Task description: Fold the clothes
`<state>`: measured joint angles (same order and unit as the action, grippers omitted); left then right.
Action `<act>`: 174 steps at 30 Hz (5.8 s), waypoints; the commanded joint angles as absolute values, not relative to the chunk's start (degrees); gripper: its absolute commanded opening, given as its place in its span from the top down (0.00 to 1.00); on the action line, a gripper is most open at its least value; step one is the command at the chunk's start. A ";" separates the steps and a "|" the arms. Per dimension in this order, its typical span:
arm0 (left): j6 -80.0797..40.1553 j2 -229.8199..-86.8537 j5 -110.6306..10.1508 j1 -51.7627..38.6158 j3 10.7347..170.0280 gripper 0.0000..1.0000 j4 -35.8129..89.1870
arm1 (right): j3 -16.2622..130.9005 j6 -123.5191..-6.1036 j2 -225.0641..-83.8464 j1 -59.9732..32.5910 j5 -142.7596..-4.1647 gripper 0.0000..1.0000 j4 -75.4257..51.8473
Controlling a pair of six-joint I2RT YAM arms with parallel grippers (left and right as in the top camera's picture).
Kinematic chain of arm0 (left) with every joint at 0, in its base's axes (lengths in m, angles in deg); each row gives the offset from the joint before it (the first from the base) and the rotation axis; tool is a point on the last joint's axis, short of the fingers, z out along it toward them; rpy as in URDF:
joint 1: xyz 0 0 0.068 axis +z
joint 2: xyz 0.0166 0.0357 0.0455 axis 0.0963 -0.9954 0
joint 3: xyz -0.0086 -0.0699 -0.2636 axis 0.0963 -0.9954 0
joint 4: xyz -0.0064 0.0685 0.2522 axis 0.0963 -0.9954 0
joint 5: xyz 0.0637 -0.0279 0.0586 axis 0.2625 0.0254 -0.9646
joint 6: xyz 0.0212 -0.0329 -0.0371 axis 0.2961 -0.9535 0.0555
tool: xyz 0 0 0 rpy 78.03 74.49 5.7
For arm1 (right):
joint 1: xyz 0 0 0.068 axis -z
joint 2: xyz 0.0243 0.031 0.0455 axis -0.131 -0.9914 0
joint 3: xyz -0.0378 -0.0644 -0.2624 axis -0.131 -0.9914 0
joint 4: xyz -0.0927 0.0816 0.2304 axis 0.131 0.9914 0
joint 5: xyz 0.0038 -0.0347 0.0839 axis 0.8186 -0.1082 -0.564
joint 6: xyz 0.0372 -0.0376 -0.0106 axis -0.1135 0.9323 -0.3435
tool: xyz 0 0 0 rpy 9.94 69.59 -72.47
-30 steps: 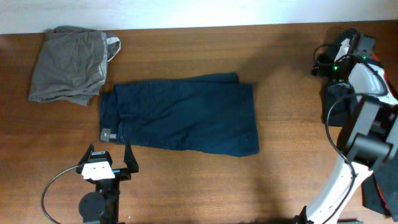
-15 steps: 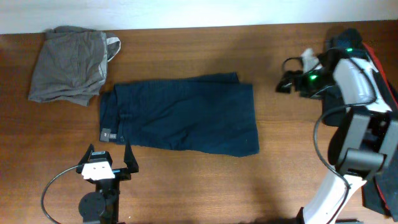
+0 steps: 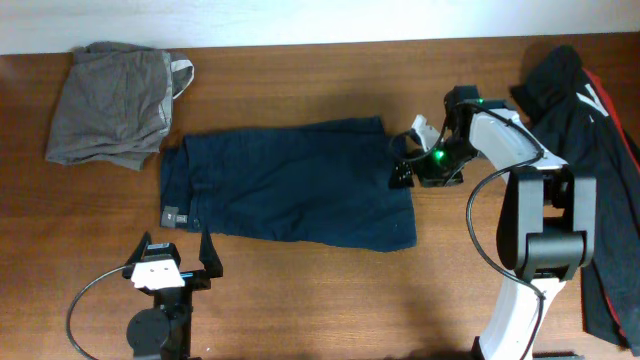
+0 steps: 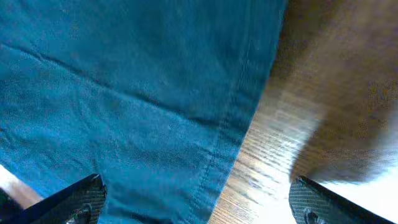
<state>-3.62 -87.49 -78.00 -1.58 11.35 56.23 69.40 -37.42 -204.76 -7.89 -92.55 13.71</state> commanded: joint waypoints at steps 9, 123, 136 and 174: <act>-2.73 -87.09 -77.19 -1.38 11.04 0.01 56.14 | 61.00 -38.10 -205.98 -9.48 -102.50 0.01 8.02; -2.31 -132.93 -63.90 -1.40 48.31 0.01 57.43 | 105.92 -55.94 -205.55 2.19 -88.38 0.01 15.41; -5.74 -168.45 -54.24 -5.19 67.43 0.01 51.07 | 105.92 -55.89 -205.57 2.19 -88.34 0.01 16.07; -18.01 -203.05 -44.36 -6.74 78.95 0.01 33.26 | 105.92 -55.85 -205.57 2.25 -85.52 0.01 16.11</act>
